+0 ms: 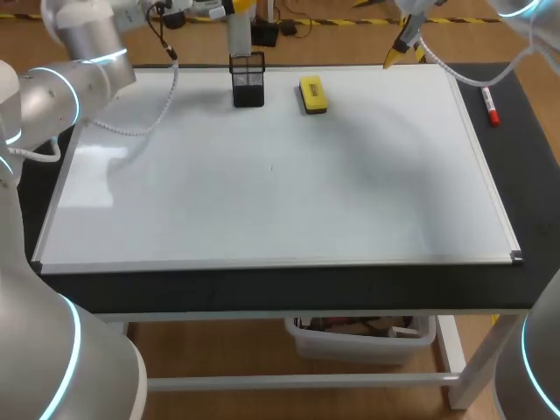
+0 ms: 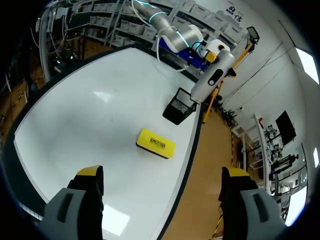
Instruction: Pick up the inspection probe, press it on each red-marked spot on the whiteboard one by one, put down the probe, pick up the eraser, and wipe off all the red marks.
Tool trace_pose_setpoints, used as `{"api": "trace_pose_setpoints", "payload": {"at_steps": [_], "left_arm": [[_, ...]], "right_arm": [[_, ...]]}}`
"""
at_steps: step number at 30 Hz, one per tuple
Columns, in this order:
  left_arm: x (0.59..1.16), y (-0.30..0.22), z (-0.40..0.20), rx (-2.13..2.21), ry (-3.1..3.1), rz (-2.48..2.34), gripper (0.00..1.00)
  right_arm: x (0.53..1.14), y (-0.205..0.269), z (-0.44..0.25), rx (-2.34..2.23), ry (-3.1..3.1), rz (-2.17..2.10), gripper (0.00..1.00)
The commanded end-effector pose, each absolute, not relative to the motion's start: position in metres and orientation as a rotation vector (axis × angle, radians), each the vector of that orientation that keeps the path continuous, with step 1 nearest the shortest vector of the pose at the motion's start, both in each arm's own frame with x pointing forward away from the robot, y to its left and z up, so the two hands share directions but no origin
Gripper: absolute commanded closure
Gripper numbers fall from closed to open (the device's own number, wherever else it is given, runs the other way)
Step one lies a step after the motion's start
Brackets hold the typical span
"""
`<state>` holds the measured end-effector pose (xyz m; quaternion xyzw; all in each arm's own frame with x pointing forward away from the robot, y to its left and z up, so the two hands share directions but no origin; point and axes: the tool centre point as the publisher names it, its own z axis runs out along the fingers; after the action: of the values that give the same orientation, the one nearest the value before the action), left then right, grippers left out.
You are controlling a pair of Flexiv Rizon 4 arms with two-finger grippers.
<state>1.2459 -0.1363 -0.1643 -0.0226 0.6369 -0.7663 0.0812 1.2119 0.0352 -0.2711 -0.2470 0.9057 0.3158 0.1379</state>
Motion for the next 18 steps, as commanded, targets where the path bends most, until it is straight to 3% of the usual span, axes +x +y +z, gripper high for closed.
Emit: {"api": "trace_pose_setpoints", "payload": {"at_steps": [1, 18], "left_arm": [[1.251, -0.134, -0.168, 0.579, 2.097, -2.490, 1.00], [1.237, -0.136, -0.172, 0.686, 2.100, -2.531, 1.00]], "right_arm": [[1.210, 0.035, -0.269, -0.717, 2.623, 0.904, 0.00], [1.210, 0.035, -0.269, -0.717, 2.623, 0.904, 0.00]]}}
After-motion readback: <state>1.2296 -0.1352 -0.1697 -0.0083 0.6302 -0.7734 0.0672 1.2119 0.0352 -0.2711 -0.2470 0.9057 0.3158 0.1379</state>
